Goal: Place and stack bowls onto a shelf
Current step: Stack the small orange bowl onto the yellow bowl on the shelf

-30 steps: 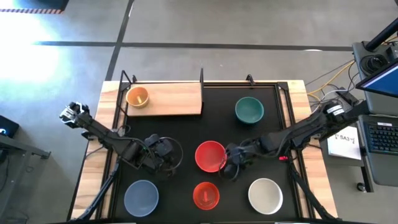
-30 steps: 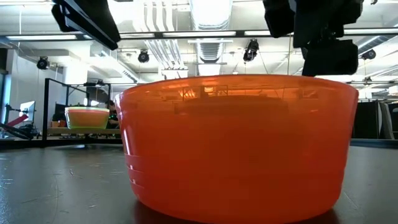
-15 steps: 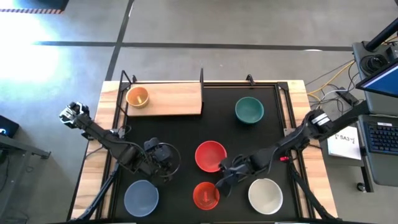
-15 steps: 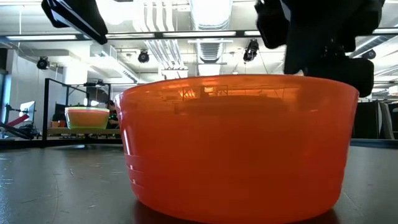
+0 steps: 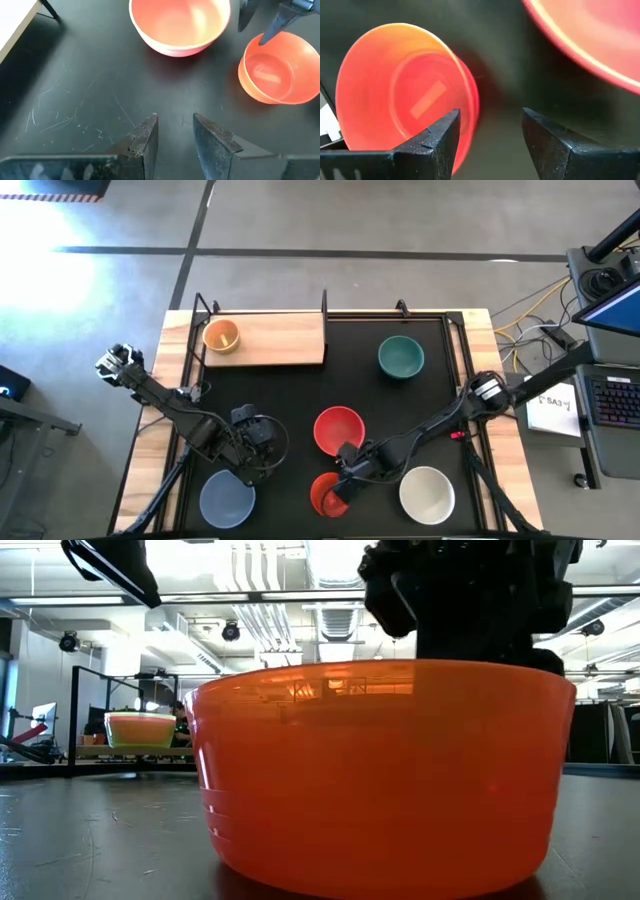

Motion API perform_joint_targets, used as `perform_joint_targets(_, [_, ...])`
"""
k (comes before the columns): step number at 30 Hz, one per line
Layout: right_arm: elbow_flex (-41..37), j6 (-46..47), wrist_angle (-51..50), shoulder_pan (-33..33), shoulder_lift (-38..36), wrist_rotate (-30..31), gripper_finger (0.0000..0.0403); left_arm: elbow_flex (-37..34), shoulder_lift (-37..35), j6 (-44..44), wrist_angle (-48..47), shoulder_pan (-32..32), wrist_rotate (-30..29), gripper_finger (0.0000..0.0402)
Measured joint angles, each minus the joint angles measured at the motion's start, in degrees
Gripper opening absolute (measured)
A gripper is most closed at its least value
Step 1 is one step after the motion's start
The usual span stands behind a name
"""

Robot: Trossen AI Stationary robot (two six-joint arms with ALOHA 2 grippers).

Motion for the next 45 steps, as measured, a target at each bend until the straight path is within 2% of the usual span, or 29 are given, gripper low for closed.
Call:
perform_joint_targets(3, [0.9,-0.4,0.0,0.0,1.4,0.0,0.0194,0.0,0.0,0.6,0.0,-0.2,0.0,0.0103])
perform_joint_targets(6, [1.4,-1.3,0.0,0.0,2.4,-0.3,0.0171,0.0,0.0,0.6,0.0,-0.4,0.0,0.0103])
perform_joint_targets(16, [1.7,-5.8,1.0,0.3,3.2,-4.5,0.0021,0.0,0.0,-0.8,0.3,-1.5,0.1,0.0103])
perform_joint_targets(25, [1.6,-10.3,4.5,1.2,-2.2,-2.5,0.0009,0.0,0.0,-2.4,1.9,-1.9,1.0,0.0103])
perform_joint_targets(29, [1.6,-16.0,5.2,0.8,-5.9,2.8,0.0009,0.0,0.0,-1.8,2.9,-1.9,0.8,0.0103])
perform_joint_targets(34, [1.6,-27.1,3.3,-1.9,-10.5,10.0,0.0008,0.0,-0.2,-0.2,2.9,-1.4,-4.5,0.0103])
perform_joint_targets(40, [1.6,-35.7,-4.7,-6.6,-15.7,25.1,0.0008,0.0,-1.1,3.6,3.1,0.5,-15.0,0.0103])
perform_joint_targets(45, [1.6,-37.7,-4.7,-10.1,-18.0,35.0,0.0008,2.7,-0.9,10.1,3.5,3.1,-24.3,0.0103])
